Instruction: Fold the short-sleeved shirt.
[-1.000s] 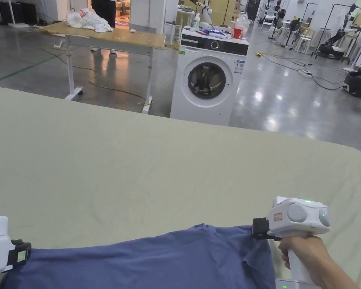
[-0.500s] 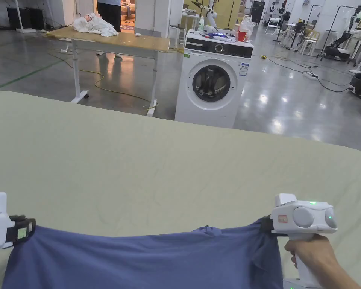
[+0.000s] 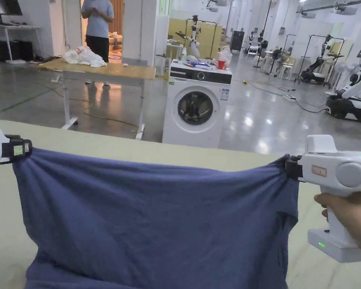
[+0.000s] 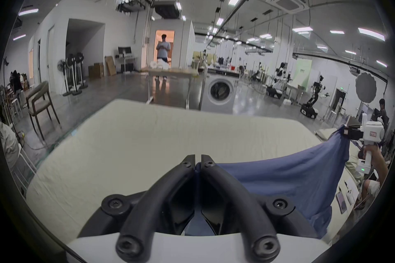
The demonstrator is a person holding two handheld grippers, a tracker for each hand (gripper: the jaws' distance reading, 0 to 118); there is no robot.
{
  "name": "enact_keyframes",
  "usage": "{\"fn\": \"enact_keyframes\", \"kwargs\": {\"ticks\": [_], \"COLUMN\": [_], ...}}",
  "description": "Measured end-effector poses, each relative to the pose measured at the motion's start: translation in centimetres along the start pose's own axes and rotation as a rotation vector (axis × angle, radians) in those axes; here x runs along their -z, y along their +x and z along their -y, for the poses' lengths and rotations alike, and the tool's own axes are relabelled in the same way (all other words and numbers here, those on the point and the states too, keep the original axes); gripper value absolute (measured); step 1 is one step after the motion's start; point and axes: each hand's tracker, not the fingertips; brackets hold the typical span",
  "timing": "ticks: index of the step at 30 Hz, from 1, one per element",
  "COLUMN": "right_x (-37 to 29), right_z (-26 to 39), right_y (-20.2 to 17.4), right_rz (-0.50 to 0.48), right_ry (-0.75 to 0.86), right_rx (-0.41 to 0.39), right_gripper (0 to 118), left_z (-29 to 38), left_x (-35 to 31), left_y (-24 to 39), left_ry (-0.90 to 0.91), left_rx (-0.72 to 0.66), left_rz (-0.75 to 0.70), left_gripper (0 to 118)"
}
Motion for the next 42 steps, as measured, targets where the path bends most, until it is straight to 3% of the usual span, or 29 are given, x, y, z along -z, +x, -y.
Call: {"fn": "enact_keyframes", "kwargs": {"ticks": [10,22,26,34,42], "right_x": [-5.7,-2.2,-0.6,1.0,0.4], "right_z": [-9.0,-18.4,-20.7,-19.9,-13.0], "right_y": [1.3,3.1,3.2,3.1,2.6], "right_rz": [0.070,0.182,0.198,0.194,0.166], "right_ry": [0.158,0.234,0.252,0.283,0.230], "right_rx": [0.003,-0.009,-0.071,-0.092,-0.073], "right_gripper": [1,1,1,1,1], "left_z": [-10.8,-20.1,-22.1,-21.1,-13.9], "left_x": [-1.5,1.7,3.4,5.8,5.4], "left_y": [2.3,4.3,4.6,4.0,2.9], "left_ry": [0.117,0.195,0.205,0.204,0.159], "left_rx": [0.078,0.124,0.137,0.133,0.108], "left_rz": [-0.011,-0.063,-0.088,-0.101,-0.057], "left_gripper": [0,0,0,0,0]}}
